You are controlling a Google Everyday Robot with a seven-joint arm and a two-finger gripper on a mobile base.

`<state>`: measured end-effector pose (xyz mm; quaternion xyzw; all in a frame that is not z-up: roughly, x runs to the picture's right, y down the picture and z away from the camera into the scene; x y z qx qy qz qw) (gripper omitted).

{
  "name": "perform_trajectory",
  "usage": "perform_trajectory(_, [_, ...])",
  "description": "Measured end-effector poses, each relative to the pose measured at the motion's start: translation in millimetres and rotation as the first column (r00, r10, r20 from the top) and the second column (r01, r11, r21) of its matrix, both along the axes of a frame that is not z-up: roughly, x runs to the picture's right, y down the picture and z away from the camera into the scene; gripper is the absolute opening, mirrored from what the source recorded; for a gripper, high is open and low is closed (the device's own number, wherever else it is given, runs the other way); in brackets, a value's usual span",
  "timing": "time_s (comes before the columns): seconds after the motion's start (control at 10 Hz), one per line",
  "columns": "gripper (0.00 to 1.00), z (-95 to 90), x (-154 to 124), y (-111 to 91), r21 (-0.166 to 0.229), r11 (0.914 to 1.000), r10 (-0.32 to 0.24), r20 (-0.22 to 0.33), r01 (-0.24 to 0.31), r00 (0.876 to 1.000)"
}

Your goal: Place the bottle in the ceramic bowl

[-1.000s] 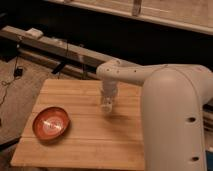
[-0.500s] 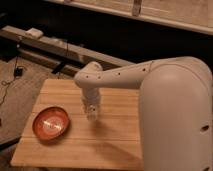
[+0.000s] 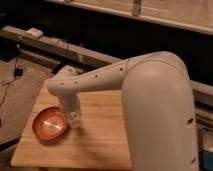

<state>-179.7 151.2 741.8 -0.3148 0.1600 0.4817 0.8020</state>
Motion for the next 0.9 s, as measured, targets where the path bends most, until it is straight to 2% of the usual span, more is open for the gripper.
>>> perform_trajectory(0.2, [0.00,-5.4,-26.8,3.5,0.009,0.9972,-0.075,0.077,0.075,0.994])
perform_trajectory(0.4, [0.00,-6.7,-43.6,7.0,0.016,0.9925,-0.122,0.127,0.121,0.984])
perform_trajectory(0.6, [0.14,-4.4,-61.2,8.0,0.028,0.9891,-0.147,0.161,0.145,0.976])
perform_trajectory(0.8, [0.36,0.2,-74.3,7.8,0.038,0.9860,-0.166,0.190,0.162,0.968])
perform_trajectory(0.9, [0.43,1.1,-81.8,7.2,0.042,0.9845,-0.175,0.202,0.170,0.963])
